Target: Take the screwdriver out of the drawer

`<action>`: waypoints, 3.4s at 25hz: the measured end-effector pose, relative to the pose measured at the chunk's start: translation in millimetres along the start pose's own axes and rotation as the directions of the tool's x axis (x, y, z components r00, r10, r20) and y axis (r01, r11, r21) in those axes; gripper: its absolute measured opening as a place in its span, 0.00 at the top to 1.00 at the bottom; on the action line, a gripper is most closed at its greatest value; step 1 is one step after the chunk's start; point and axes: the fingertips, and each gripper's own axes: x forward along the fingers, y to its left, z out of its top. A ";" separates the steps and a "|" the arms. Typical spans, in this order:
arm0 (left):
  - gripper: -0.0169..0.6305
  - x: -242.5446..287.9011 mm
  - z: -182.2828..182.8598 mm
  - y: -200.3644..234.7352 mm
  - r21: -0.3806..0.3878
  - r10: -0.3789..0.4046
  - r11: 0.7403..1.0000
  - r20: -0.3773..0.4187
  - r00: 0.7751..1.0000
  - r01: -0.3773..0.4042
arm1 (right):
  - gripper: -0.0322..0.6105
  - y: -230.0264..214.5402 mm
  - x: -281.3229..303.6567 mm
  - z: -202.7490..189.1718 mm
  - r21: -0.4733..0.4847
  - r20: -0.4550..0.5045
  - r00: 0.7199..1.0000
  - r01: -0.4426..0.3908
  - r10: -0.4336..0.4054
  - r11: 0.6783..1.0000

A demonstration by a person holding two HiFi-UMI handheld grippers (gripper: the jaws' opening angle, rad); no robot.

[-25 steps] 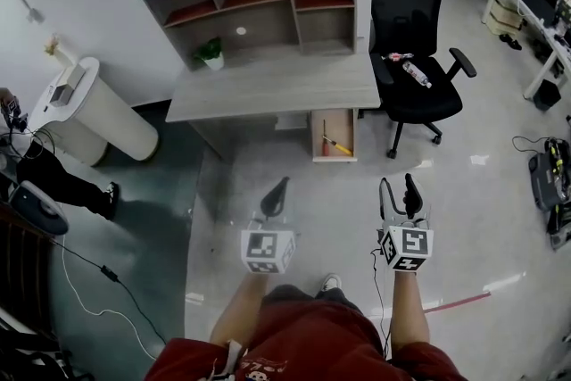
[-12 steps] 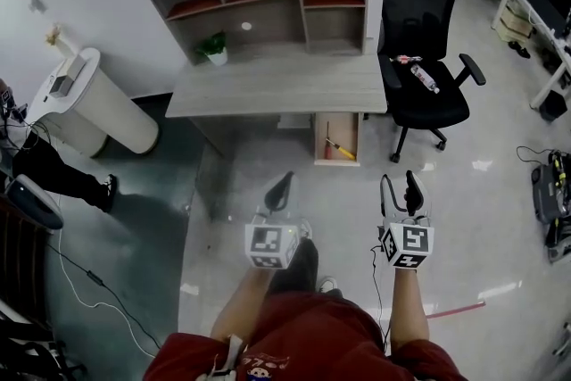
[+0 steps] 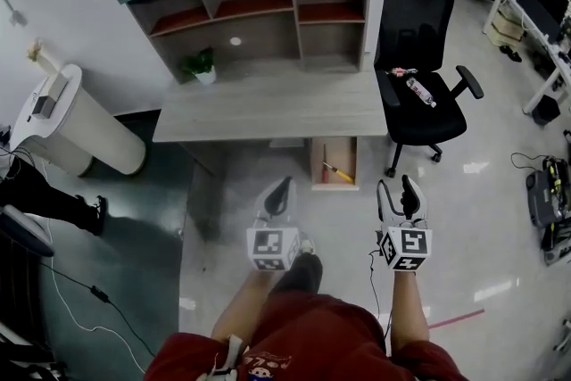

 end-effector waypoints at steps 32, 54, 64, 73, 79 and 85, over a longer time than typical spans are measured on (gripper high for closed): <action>0.98 215.7 -3.1 195.7 0.017 -0.031 0.999 -0.025 0.999 0.032 | 0.59 36.2 286.4 16.6 -0.043 -0.061 0.998 -0.012 0.009 0.999; 0.98 270.0 -63.6 166.9 0.018 -0.036 0.999 -0.166 0.985 0.039 | 0.59 9.8 337.1 -66.7 -0.093 -0.245 0.965 -0.116 0.090 0.989; 0.98 281.6 -145.9 145.9 -0.028 -0.044 0.999 -0.310 0.950 0.037 | 0.59 10.1 342.2 -166.8 -0.078 -0.426 0.890 -0.217 0.164 0.973; 0.98 282.6 -214.4 129.8 -0.066 -0.037 0.998 -0.453 0.891 0.008 | 0.59 11.3 333.5 -276.3 -0.010 -0.633 0.742 -0.292 0.220 0.956; 0.98 283.7 -277.8 135.3 -0.123 -0.035 0.992 -0.534 0.844 -0.037 | 0.59 15.9 345.2 -339.7 -0.024 -0.708 0.677 -0.306 0.200 0.952; 0.98 285.1 -328.6 133.7 -0.132 -0.039 0.990 -0.582 0.812 -0.046 | 0.59 13.9 355.6 -392.7 -0.077 -0.760 0.626 -0.354 0.175 0.932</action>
